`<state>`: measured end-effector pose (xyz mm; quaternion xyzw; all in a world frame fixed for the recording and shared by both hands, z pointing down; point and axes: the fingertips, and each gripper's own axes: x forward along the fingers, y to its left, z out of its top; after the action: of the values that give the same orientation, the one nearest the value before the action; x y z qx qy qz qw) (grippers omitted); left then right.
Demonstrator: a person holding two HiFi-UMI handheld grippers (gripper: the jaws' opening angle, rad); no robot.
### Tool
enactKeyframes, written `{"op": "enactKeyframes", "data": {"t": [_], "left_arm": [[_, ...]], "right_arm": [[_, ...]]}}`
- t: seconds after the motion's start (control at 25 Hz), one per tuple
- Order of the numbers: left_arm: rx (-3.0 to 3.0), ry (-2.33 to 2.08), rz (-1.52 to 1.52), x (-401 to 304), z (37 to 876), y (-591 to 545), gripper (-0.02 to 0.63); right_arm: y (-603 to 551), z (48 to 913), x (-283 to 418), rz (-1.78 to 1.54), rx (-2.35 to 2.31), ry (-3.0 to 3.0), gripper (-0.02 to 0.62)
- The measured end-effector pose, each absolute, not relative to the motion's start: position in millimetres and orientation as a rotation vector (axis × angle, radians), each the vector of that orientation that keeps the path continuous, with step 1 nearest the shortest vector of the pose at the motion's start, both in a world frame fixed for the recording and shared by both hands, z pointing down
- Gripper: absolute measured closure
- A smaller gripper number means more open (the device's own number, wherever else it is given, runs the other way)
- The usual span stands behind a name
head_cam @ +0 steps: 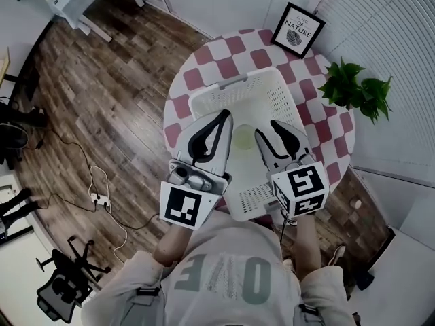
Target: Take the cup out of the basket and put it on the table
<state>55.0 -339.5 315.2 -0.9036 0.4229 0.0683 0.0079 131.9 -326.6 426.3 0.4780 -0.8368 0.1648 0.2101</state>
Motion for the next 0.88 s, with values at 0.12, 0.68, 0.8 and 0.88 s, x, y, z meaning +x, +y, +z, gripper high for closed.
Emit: {"op": "enactKeyframes", "data": {"t": [0.12, 0.68, 0.8, 0.88], "left_arm": [[-2.823, 1.348, 0.190, 50.2, 321.8, -340.7, 0.603], [-2.795, 1.517, 0.178, 22.8, 347.3, -345.1, 0.603], [-2.790, 1.553, 0.176, 11.9, 352.6, -345.3, 0.603], [-2.786, 1.559, 0.167, 6.1, 356.0, -347.0, 0.603]], "right_arm": [[-331.0, 456.6, 119.8, 0.511, 1.154, -2.275, 0.449], [-345.0, 554.7, 108.8, 0.429, 0.797, -2.045, 0.364], [-345.9, 573.7, 106.5, 0.436, 0.753, -1.996, 0.364], [-345.4, 586.5, 106.0, 0.449, 0.744, -1.962, 0.364]]}}
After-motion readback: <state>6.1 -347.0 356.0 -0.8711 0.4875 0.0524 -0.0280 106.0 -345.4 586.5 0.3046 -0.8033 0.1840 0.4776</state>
